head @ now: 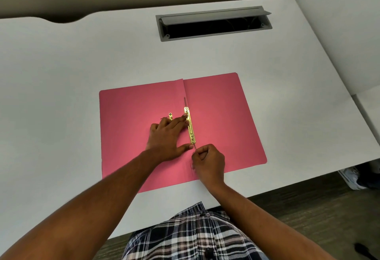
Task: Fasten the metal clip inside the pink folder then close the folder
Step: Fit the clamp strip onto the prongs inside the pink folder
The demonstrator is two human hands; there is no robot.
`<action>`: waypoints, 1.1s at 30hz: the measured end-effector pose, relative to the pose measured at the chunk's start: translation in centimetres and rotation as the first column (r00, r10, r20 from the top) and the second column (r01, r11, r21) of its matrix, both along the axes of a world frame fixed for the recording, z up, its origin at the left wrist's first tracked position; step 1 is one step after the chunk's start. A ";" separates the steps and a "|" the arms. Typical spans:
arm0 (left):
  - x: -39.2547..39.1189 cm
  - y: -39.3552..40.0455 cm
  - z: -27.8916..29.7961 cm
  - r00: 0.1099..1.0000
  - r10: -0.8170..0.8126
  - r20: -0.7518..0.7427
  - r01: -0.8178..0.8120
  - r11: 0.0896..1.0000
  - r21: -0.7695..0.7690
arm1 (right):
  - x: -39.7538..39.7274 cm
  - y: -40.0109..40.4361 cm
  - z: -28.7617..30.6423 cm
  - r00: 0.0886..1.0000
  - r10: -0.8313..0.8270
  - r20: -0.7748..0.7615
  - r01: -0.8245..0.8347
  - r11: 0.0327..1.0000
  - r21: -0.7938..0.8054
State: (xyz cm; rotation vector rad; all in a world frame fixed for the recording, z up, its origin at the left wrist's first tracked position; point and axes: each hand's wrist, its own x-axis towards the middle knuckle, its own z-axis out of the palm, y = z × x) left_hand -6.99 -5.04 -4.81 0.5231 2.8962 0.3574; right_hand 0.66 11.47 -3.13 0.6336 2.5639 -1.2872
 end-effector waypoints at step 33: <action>11.2 -9.4 2.0 0.468 0.873 0.137 -0.883 0.457 0.107 | -9.3 4.4 1.0 0.548 0.836 0.028 -0.738 0.468 0.486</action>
